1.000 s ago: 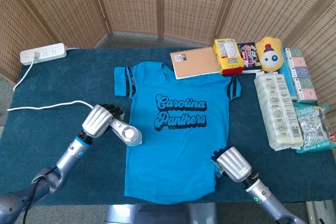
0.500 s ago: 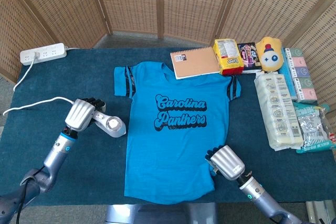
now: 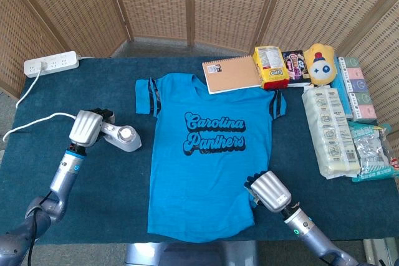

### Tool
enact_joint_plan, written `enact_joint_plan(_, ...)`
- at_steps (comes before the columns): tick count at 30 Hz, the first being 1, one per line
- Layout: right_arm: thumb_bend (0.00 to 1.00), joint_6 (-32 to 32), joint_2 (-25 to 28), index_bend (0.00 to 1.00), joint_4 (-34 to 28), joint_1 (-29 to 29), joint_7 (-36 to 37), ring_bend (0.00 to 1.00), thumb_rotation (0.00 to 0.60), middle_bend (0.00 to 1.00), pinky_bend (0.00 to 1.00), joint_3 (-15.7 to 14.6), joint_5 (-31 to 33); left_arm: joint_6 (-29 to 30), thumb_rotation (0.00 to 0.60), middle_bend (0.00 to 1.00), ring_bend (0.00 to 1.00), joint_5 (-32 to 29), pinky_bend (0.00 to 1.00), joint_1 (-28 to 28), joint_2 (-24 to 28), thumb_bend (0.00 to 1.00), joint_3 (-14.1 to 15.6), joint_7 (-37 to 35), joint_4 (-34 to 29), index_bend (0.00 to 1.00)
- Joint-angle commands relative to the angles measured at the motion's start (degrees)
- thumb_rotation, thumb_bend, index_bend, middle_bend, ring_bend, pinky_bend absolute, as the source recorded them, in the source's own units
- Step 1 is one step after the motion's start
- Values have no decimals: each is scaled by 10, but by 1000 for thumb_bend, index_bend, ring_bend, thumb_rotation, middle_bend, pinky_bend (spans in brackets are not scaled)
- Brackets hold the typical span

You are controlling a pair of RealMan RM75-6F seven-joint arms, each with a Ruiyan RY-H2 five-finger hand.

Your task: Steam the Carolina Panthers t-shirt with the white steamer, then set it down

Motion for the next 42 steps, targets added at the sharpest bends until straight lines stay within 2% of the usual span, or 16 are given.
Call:
enact_joint_plan(1,444,-2,0,737,0,1,0,704,600,650,747,1,3,-16,600,662,605,-12,722,-5,-11,502,-10,-5,14,574)
enact_joint_plan(8,444,-4,1,737,-1,3,1,704,600,650,747,5,8,-53,600,663,605,-26,708,-21,-43,501,-21,-9,51,573)
enact_joint_plan(13,445,-5,3,737,-1,2,1,704,600,650,747,5,12,-69,600,663,605,-22,688,-22,-60,488,-12,-15,68,573)
enact_joint_plan(21,446,-4,6,737,-2,1,0,704,600,650,747,4,14,-71,600,663,605,-17,688,-23,-76,478,-6,-24,85,573)
enact_joint_plan(29,447,-3,8,737,-4,-1,-1,704,600,650,747,2,14,-69,600,662,595,-12,669,-21,-78,420,1,-30,87,573)
enact_joint_plan(33,447,-3,9,737,-4,-1,-1,704,600,650,747,2,15,-77,600,591,516,-13,620,-19,-75,370,2,-31,84,567)
enact_joint_plan(42,448,-3,10,737,-7,-1,-1,704,600,650,747,1,15,-87,600,386,335,-10,496,-17,-60,272,7,-24,60,340)
